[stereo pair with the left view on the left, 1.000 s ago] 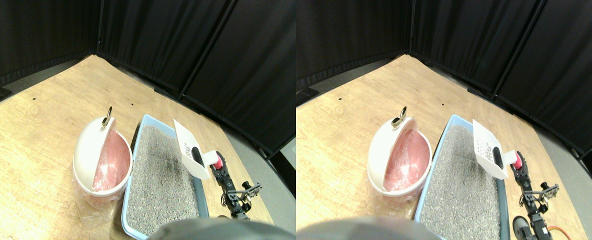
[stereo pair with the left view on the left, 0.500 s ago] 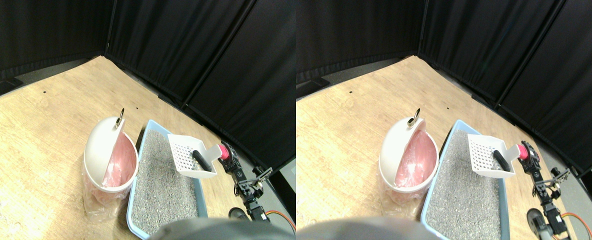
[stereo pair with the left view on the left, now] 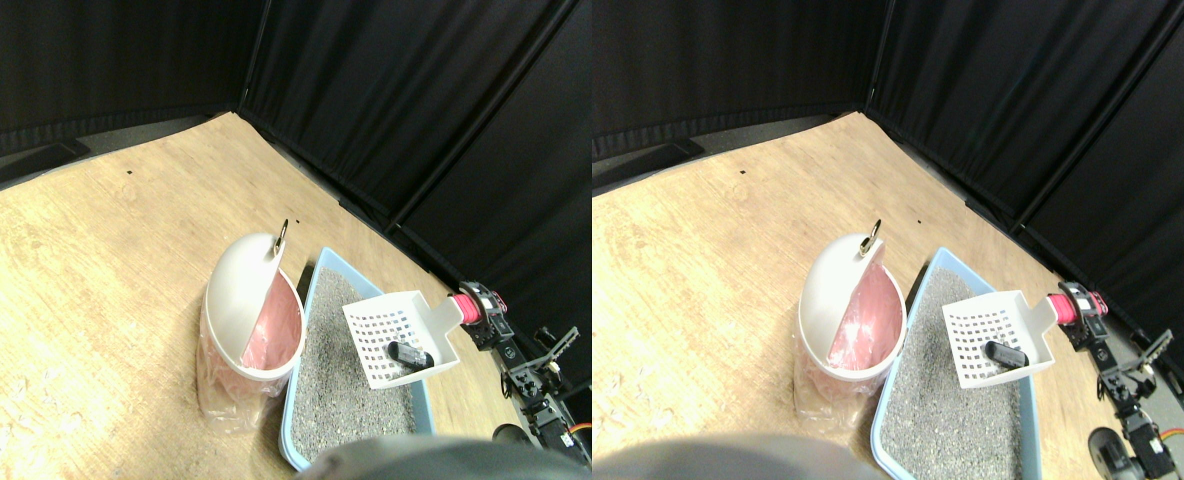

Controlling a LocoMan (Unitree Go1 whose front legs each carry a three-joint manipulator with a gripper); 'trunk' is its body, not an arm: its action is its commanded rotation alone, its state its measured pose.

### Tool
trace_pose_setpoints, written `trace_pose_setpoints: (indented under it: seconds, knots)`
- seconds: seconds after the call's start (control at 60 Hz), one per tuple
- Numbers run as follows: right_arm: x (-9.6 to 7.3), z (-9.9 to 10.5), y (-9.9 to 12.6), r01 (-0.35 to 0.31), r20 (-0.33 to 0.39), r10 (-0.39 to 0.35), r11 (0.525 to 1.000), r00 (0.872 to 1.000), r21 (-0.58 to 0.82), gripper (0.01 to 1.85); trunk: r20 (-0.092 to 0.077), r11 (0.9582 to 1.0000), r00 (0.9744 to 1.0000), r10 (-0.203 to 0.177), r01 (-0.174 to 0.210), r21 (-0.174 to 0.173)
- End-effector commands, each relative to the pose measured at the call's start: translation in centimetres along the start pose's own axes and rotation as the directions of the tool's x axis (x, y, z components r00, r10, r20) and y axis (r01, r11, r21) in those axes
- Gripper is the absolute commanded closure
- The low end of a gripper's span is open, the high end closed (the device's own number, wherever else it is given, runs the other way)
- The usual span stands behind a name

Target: Scoop (unimanual)

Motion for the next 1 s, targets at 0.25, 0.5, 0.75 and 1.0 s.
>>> trace_pose_setpoints:
  seconds: [0.25, 0.5, 0.75, 1.0]
  knots:
    - [1.3, 0.8, 2.3, -0.078, 0.015, 0.077, 0.995, 0.997, 0.056, 1.80, -0.006, 0.9924, 0.9968, 0.080, -0.080, -0.094]
    - [2.9, 1.3, 3.5, -0.132, 0.000, 0.133, 0.990, 0.991, 0.047, 1.80, -0.010, 0.9864, 0.9934, 0.115, -0.115, -0.117]
    - [4.4, 2.3, 4.8, -0.186, -0.031, 0.187, 0.982, 0.982, 0.013, 1.80, -0.011, 0.9811, 0.9905, 0.137, -0.137, -0.136]
    - [5.7, 3.0, 6.1, -0.241, -0.049, 0.240, 0.970, 0.970, -0.019, 1.80, -0.012, 0.9776, 0.9888, 0.149, -0.149, -0.149]
